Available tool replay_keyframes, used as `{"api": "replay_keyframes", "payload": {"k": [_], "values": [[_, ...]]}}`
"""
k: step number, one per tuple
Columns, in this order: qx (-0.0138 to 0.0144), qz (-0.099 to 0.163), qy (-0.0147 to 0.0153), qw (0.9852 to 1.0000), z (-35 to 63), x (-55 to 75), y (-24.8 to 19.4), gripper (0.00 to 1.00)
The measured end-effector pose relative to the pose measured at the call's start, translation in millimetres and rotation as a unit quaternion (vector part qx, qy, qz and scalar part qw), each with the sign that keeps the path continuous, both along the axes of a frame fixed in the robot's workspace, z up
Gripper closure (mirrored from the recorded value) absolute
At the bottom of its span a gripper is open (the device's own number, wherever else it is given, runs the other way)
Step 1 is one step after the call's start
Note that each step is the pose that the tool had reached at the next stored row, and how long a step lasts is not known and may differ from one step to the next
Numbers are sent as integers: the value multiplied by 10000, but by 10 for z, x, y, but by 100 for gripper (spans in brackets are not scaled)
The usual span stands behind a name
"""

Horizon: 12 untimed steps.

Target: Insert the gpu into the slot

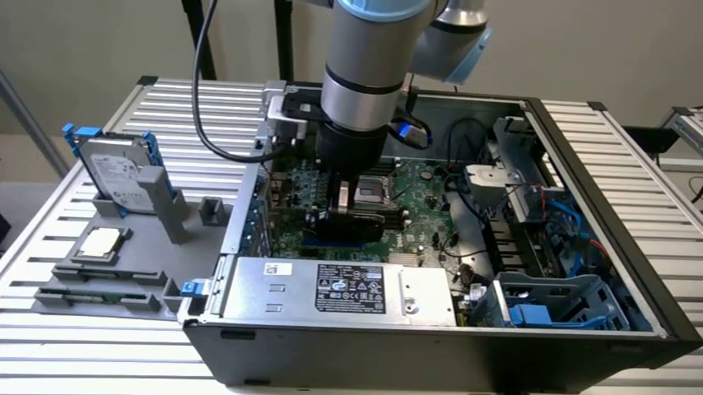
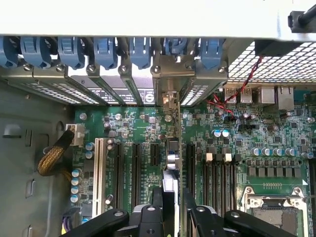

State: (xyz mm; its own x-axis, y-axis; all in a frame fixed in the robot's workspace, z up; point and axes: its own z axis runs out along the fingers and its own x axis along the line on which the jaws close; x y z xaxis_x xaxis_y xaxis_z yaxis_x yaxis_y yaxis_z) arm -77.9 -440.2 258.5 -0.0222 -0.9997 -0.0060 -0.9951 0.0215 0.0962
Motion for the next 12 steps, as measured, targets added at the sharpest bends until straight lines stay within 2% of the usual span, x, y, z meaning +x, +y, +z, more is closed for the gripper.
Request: {"api": "replay_keyframes", "payload": {"k": [12], "values": [[-3,0,39,10000,-55,5,-18,74]]}}
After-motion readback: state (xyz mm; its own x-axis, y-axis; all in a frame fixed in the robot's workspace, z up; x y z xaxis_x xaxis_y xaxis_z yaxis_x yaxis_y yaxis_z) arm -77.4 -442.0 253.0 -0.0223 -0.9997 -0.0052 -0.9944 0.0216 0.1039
